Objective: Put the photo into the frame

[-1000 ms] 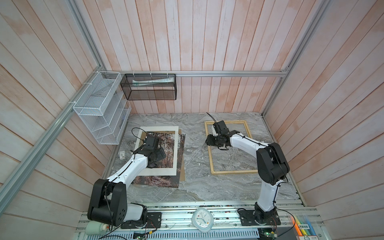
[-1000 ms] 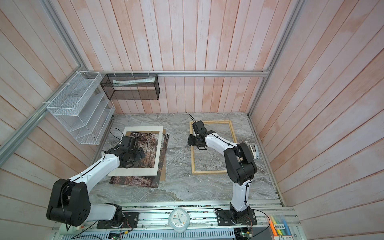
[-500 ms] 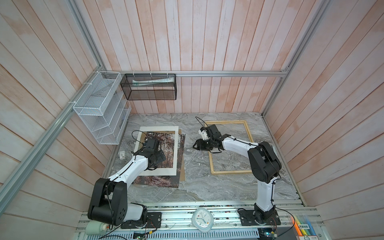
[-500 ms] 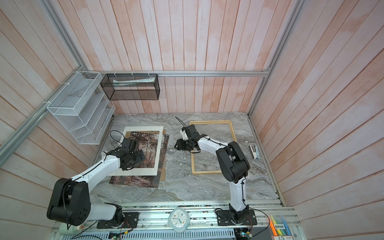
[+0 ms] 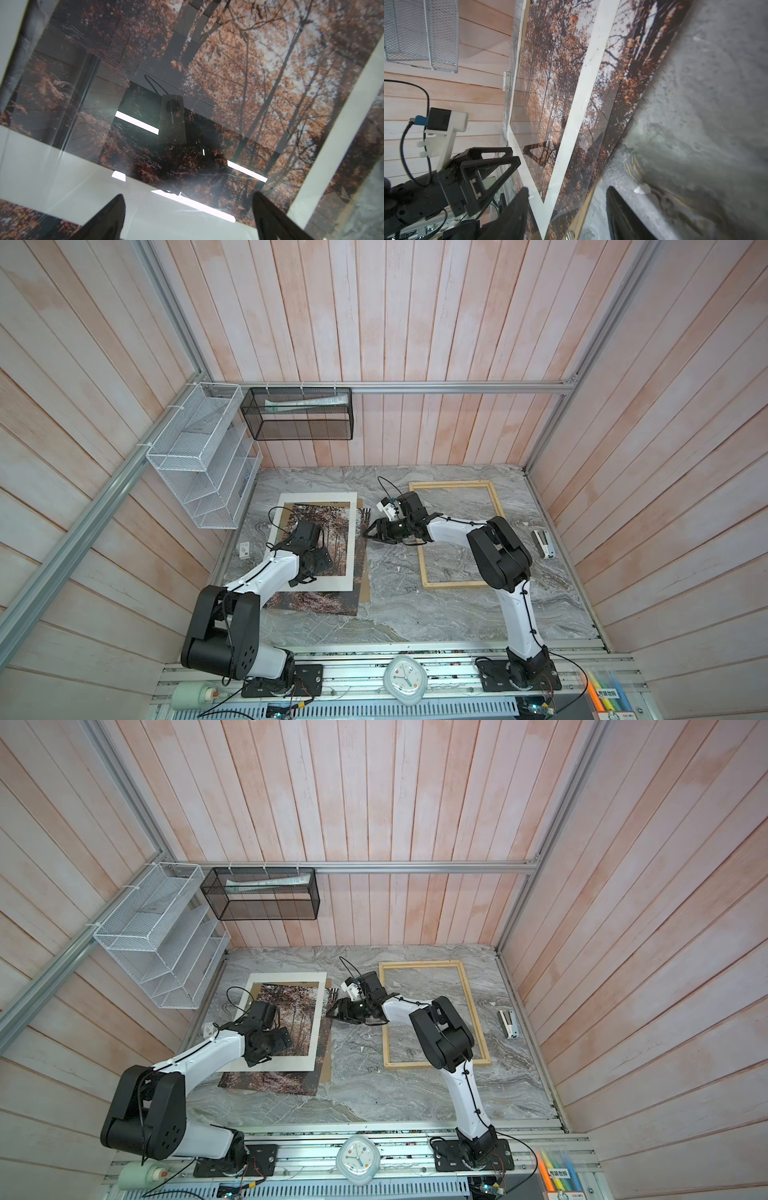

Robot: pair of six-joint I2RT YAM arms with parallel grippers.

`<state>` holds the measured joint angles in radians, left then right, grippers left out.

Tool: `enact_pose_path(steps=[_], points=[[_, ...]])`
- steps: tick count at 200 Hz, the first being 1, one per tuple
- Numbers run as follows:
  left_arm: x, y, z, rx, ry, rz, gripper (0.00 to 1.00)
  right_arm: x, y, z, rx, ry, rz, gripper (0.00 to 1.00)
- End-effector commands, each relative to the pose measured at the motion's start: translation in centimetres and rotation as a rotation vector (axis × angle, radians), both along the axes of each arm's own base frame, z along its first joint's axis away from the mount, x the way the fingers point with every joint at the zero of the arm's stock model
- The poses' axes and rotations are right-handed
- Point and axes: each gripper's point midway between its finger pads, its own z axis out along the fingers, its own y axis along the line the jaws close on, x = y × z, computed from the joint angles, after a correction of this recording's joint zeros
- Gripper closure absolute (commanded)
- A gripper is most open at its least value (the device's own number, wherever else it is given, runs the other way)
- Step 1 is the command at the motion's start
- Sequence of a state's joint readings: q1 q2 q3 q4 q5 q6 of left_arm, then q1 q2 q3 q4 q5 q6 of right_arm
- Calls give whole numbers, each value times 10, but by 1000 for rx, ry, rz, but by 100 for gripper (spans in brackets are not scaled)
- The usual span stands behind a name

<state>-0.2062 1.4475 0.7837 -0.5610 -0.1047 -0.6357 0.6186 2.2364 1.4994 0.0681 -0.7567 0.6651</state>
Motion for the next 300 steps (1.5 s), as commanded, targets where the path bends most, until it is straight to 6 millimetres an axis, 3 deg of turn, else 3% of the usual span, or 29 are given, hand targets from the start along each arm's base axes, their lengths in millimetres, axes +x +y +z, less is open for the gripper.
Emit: enact_pose_path(steps=[1, 72, 140, 176, 245, 300], points=[[-5, -4, -8, -9, 20, -20, 4, 2, 13, 8, 53, -2, 46, 39], [-7, -4, -16, -2, 47, -35, 5, 8, 24, -10, 67, 38, 72, 40], [-9, -8, -21, -21, 50, -53, 5, 8, 22, -42, 21, 114, 52, 40], [-10, -11, -25, -38, 53, -61, 5, 4, 23, -48, 28, 151, 66, 41], [-10, -20, -31, -87, 36, -87, 6, -8, 33, -20, 207, 192, 137, 43], [-8, -26, -31, -115, 19, -112, 6, -15, 31, -4, 255, 167, 167, 47]])
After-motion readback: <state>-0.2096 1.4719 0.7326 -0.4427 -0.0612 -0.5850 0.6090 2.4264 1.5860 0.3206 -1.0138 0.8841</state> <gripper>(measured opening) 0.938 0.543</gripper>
